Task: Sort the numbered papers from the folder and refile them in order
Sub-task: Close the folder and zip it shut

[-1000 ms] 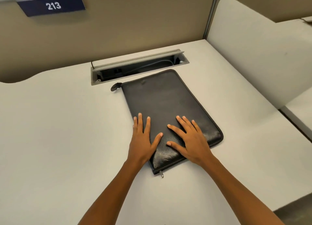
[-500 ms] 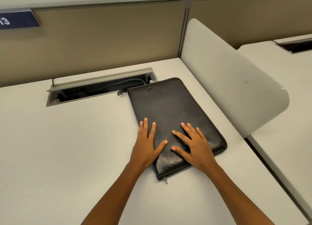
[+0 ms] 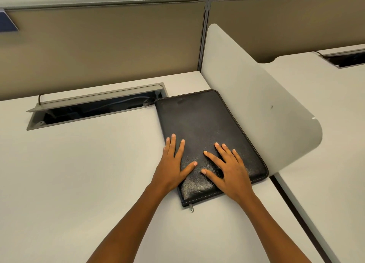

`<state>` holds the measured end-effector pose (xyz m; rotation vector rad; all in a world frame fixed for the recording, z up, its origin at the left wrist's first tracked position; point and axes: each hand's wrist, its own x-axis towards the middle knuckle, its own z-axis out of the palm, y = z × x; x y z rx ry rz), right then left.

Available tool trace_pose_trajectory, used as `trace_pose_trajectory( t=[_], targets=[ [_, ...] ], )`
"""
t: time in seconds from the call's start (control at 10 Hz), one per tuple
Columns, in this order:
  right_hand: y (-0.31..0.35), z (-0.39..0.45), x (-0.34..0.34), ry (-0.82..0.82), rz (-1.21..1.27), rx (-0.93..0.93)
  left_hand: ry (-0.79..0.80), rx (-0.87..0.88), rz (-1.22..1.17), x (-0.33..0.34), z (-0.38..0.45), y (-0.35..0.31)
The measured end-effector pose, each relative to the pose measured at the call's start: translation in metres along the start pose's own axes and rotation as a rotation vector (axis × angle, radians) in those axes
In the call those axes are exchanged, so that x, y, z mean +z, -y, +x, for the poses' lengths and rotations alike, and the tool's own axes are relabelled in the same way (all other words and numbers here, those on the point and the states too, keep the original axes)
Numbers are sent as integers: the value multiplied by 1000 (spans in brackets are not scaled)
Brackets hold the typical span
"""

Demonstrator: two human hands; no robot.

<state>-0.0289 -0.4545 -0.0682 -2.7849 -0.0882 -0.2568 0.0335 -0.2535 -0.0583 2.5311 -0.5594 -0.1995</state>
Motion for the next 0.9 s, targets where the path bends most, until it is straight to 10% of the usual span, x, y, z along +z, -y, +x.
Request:
trace_pose_trajectory(
  t=[0.9],
  targets=[
    [1,6,-5,3,-22,-34,-112,-26,166,-8,-10,-12]
  ],
)
